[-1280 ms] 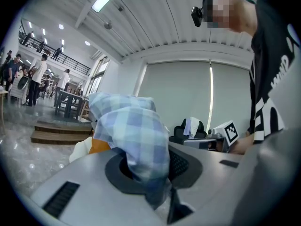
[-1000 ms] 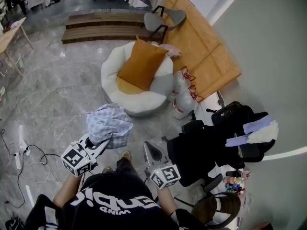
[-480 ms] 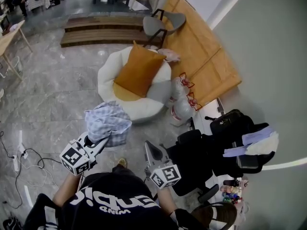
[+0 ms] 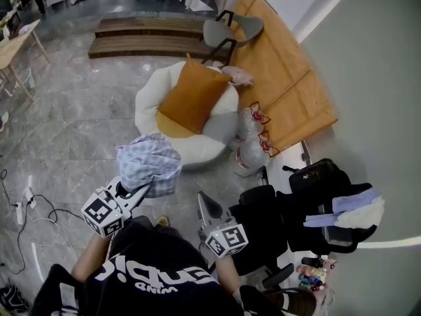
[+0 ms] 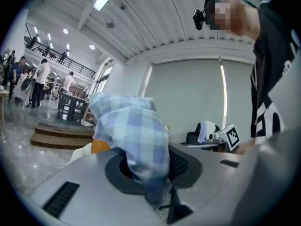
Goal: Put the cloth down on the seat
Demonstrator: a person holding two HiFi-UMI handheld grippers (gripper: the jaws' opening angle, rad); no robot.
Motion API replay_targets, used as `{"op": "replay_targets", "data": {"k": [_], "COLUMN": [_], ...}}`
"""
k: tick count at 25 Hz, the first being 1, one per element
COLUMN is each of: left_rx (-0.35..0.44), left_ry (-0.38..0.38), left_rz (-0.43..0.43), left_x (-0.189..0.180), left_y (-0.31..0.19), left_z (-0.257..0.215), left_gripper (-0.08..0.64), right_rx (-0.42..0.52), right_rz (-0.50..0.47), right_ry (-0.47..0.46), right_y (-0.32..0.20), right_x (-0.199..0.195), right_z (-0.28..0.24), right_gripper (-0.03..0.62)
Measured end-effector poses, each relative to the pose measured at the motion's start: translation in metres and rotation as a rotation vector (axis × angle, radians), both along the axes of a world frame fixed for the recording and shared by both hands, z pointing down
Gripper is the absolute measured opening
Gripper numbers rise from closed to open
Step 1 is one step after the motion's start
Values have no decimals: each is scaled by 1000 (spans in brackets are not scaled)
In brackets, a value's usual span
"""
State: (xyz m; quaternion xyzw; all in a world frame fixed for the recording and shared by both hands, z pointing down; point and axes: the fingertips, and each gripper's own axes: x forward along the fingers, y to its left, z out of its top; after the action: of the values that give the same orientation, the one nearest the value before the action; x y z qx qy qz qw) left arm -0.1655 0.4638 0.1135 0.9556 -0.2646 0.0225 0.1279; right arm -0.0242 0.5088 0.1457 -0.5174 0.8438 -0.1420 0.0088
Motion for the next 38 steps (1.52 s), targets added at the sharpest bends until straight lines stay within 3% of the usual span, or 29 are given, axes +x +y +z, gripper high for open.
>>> {"op": "replay_targets", "data": {"k": [6, 19, 38], "left_rx": [-8, 21, -5], "left_ry": [-14, 5, -2], "left_rz": [-23, -7, 36], "left_x": [1, 3, 1], "left_y": [-35, -65, -241], "left_z": [-9, 6, -1], "left_gripper": [84, 84, 84], "right_rx": [-10, 15, -5], "right_rz": [-28, -7, -24], "right_ry": [-9, 8, 20], "right_y": [-38, -65, -233], "right_x": [2, 4, -14], "right_z": [-8, 11, 1], "right_gripper": [19, 20, 19]}}
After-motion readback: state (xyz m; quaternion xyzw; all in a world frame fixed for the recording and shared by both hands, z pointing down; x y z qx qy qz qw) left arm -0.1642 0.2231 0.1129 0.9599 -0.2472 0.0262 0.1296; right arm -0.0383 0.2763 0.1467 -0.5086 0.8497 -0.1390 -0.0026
